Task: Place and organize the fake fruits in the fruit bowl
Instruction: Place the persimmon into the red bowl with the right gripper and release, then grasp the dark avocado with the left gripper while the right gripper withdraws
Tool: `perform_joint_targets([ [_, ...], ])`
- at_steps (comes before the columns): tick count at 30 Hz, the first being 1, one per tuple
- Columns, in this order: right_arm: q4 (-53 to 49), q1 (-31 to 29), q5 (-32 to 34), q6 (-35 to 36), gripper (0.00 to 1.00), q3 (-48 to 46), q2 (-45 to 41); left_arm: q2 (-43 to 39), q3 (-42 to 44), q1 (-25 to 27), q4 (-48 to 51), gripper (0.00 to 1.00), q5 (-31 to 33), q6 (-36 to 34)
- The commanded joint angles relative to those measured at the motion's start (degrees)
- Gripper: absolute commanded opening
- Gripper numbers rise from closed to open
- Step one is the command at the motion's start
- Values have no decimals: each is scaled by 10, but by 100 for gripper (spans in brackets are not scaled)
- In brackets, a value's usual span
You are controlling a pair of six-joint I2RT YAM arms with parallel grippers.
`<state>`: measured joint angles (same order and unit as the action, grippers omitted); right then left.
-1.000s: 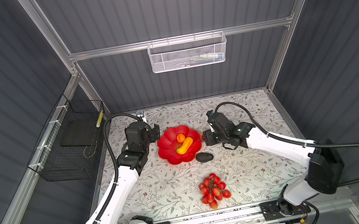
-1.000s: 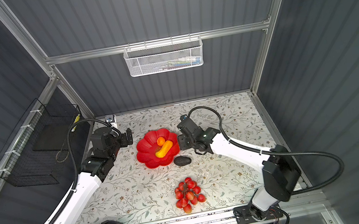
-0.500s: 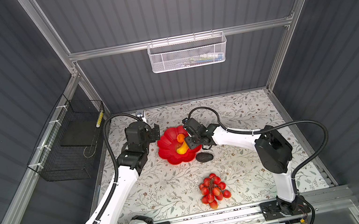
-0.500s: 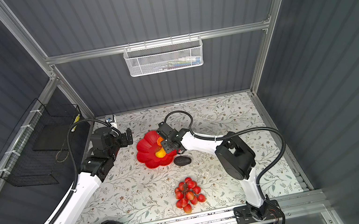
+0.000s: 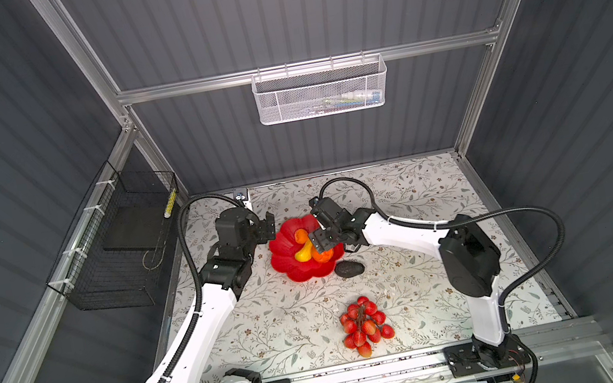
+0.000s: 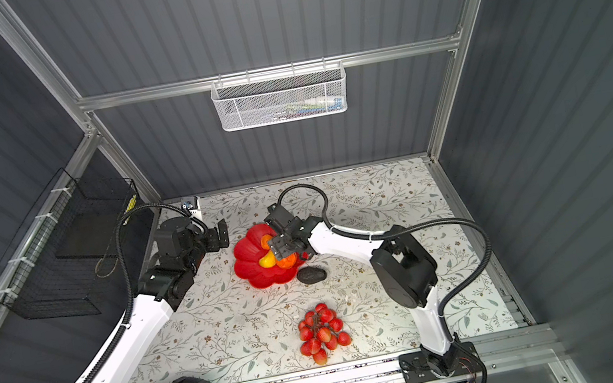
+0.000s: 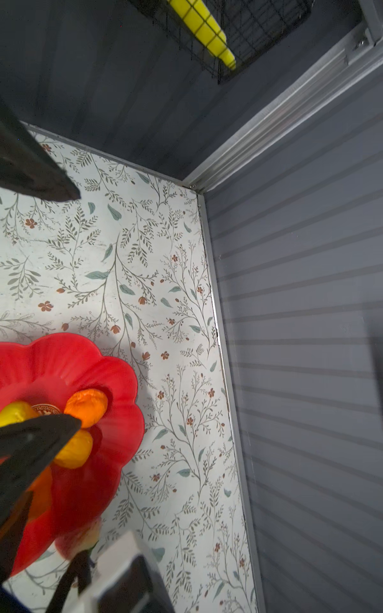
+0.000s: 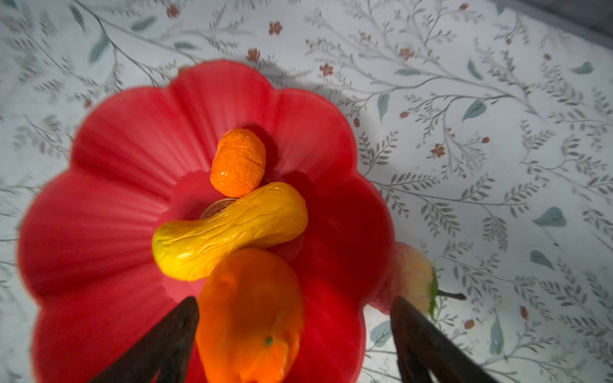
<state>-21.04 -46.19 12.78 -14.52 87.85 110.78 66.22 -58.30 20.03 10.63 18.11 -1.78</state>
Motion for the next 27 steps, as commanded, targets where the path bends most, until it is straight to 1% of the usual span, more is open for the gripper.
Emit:
perform_joint_targets([
  [1, 47, 18, 1, -13, 94, -35, -89, 9, 3, -4, -2, 99, -92, -18],
  [3, 67, 45, -25, -40, 97, -75, -138, 23, -4, -4, 7, 97, -162, -36],
  [6, 110, 108, -102, -101, 99, -155, -208, 51, -27, -3, 37, 92, -260, -55],
  [8, 147, 154, -143, -133, 99, -217, -255, 69, -38, 3, 52, 90, -307, -73],
  [9, 161, 174, -153, -143, 99, -246, -278, 77, -43, 13, 60, 89, -314, -85],
  [11, 175, 204, -154, -145, 99, -296, -320, 96, -56, 40, 80, 87, -309, -114],
  [14, 174, 236, -140, -136, 99, -345, -376, 139, -82, 103, 117, 85, -278, -162],
  [17, 164, 265, -143, -133, 99, -376, -417, 186, -110, 163, 148, 81, -260, -205],
  [20, 157, 283, -148, -129, 99, -397, -445, 242, -151, 235, 190, 77, -189, -271],
  [21, 156, 287, -148, -129, 99, -401, -452, 258, -167, 250, 201, 76, -177, -285],
  [24, 156, 302, -158, -134, 99, -416, -463, 307, -208, 275, 233, 72, -182, -309],
  [27, 162, 316, -173, -140, 99, -429, -484, 342, -221, 294, 241, 69, -177, -339],
])
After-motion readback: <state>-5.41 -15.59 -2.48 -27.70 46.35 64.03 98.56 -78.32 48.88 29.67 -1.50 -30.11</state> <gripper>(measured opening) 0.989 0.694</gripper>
